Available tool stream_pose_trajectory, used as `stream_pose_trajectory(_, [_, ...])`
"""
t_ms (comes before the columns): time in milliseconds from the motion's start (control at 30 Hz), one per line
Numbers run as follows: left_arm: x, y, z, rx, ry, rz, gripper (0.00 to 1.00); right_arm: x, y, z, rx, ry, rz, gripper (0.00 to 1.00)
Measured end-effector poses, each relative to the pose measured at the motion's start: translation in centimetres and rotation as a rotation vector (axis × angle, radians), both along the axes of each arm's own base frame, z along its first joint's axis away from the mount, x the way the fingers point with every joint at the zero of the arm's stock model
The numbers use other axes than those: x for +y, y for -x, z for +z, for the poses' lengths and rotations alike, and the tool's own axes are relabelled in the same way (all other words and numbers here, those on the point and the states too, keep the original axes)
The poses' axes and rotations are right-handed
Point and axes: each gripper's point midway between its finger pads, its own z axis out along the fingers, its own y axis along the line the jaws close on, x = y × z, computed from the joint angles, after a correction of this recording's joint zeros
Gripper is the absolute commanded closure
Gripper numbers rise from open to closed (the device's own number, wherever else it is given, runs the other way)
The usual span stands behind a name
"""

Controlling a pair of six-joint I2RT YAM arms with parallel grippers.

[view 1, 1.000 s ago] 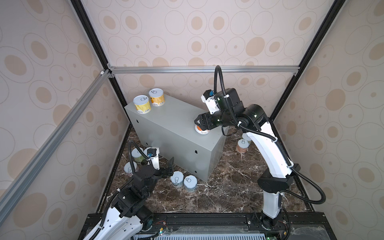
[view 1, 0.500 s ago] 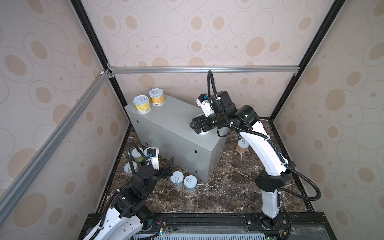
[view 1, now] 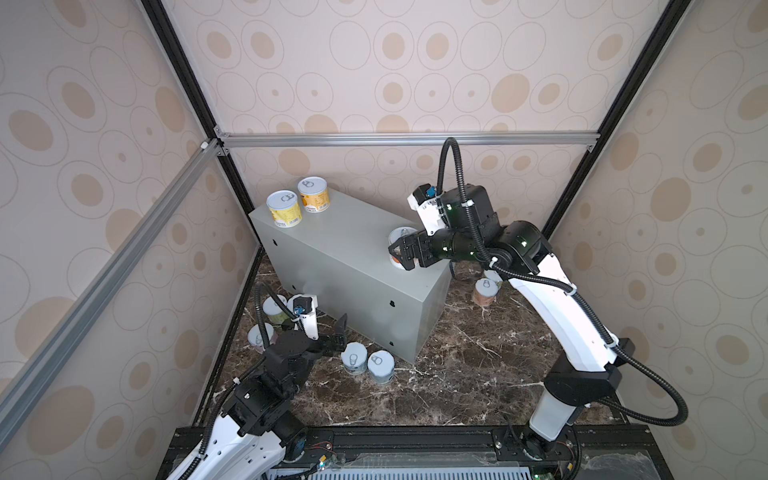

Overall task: Place and organize the canned foods onto the counter
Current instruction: 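Move the held can along the cabinet top toward the yellow cans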

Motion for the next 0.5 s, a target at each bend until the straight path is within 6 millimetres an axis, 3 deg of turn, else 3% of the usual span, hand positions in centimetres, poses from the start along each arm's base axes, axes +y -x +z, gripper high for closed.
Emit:
stream_pose_trajectory(233, [0.0,0.0,-0.2,0.004,-0.003,0.001,0.01,-1.1,1.2,-2.2,-0.017,0.003,0.014,0.11])
stream_pose_trajectory(500, [0.0,0.0,-0.2,0.004,-0.004,0.003,0.01,-0.4,0.7,-3.6,-0.037,-0.019,0.019,0.18])
